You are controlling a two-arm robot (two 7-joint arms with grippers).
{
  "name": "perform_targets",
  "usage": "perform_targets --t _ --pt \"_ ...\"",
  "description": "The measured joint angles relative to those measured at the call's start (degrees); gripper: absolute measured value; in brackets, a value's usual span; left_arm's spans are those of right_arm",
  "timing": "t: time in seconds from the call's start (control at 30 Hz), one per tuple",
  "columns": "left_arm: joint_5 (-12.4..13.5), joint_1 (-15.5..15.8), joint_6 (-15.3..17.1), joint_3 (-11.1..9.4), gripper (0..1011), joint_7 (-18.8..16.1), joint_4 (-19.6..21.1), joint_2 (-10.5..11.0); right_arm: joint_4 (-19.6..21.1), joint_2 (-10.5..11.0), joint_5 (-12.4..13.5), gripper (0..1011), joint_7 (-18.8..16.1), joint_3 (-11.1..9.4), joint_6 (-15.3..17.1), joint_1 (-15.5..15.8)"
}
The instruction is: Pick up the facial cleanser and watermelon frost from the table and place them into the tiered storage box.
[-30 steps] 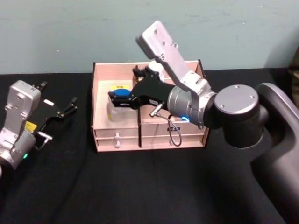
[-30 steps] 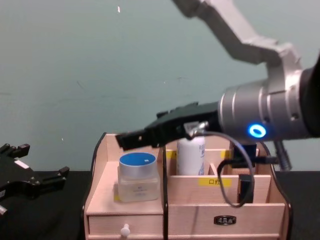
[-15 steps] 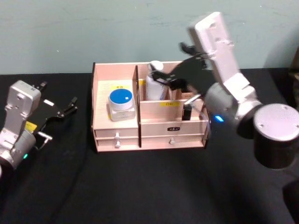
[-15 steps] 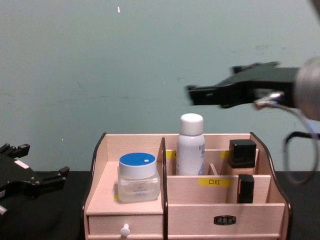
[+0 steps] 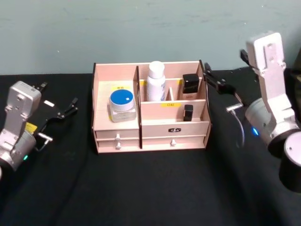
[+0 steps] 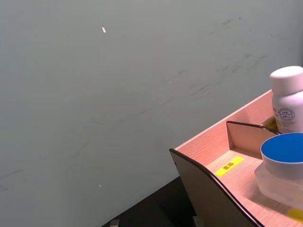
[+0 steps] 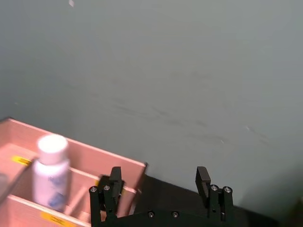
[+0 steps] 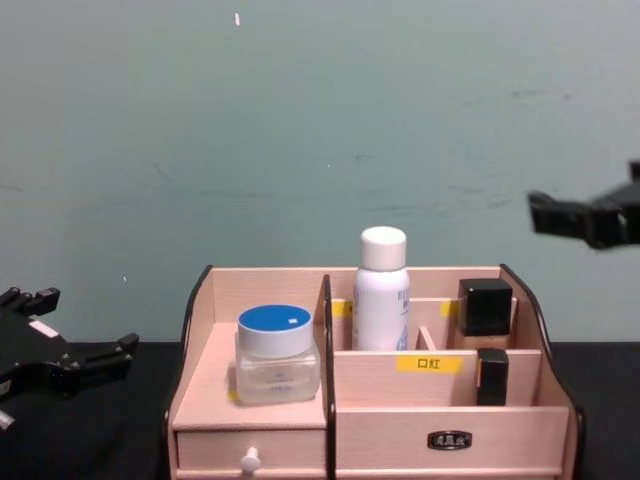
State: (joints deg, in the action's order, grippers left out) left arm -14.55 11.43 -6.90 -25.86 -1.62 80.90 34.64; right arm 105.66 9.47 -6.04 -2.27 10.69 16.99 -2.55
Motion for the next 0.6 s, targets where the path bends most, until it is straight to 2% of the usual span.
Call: perform_targets --t 0.33,0.6 --pt "0.00 0.00 0.00 0.00 1001 0.00 0.00 0.00 -6.28 -0.82 -2.50 1000 2.04 -1.80 -5.57 1.58" --pt "0.00 0.00 0.00 0.00 1001 0.00 0.00 0.00 -10.09 -1.85 -3.64 1000 1.90 -2.29 -6.50 1.43"
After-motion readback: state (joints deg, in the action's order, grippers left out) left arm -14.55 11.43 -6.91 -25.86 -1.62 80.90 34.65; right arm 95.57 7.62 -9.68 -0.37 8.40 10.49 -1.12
